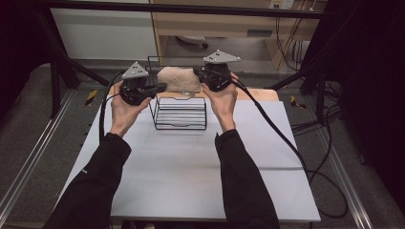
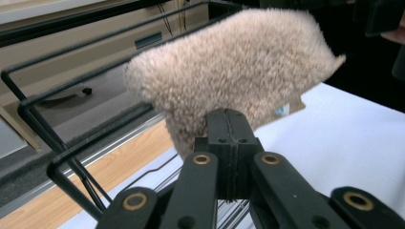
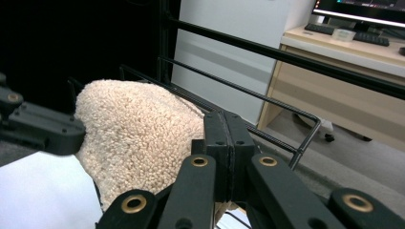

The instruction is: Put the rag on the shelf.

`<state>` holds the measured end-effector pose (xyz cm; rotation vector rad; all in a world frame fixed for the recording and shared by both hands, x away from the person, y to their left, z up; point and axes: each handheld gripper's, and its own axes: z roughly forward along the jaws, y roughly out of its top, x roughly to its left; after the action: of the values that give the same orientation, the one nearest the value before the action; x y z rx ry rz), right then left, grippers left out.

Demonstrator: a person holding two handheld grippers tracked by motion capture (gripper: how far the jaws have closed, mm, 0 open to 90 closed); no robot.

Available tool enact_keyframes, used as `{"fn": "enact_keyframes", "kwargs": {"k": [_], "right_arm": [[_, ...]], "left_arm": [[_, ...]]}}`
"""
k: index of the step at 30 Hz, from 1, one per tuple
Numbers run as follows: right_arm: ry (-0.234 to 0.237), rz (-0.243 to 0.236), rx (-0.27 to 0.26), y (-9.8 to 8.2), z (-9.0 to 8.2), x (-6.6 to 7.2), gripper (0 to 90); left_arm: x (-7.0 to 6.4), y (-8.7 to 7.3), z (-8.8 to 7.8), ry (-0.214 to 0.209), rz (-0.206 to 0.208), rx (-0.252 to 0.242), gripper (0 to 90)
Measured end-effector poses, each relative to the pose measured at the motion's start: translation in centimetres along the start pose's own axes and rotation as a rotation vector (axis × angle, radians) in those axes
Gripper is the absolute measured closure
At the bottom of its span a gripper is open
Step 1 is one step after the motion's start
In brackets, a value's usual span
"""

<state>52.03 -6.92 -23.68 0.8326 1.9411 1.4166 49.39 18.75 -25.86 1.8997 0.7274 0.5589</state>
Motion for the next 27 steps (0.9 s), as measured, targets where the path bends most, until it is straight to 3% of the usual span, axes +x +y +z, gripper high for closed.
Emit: {"fn": "enact_keyframes", "kwargs": {"k": [7,13,21,27], "right_arm": [[-0.014,-0.002,0.004,-0.1,0.2,0.0,90.0],[-0.018,-0.011,0.006,-0.2,0.2,0.1,90.0],[-0.009,-0.017,-0.026,0.2,-0.6,0.2,87.3],[0.013,-0.015,-0.056,0.7,-1.9,0.1,86.6]], "left_arm": [[-0.1,-0.3,1.2,0.034,0.016,-0.007,89.7],[-0.2,-0.3,1.5,0.036,0.005,-0.013,89.7],[-0.4,-0.3,0.4,0.021,0.008,-0.02,84.5],[-0.4,-0.1,-0.5,0.018,-0.015,-0.033,78.7]]}}
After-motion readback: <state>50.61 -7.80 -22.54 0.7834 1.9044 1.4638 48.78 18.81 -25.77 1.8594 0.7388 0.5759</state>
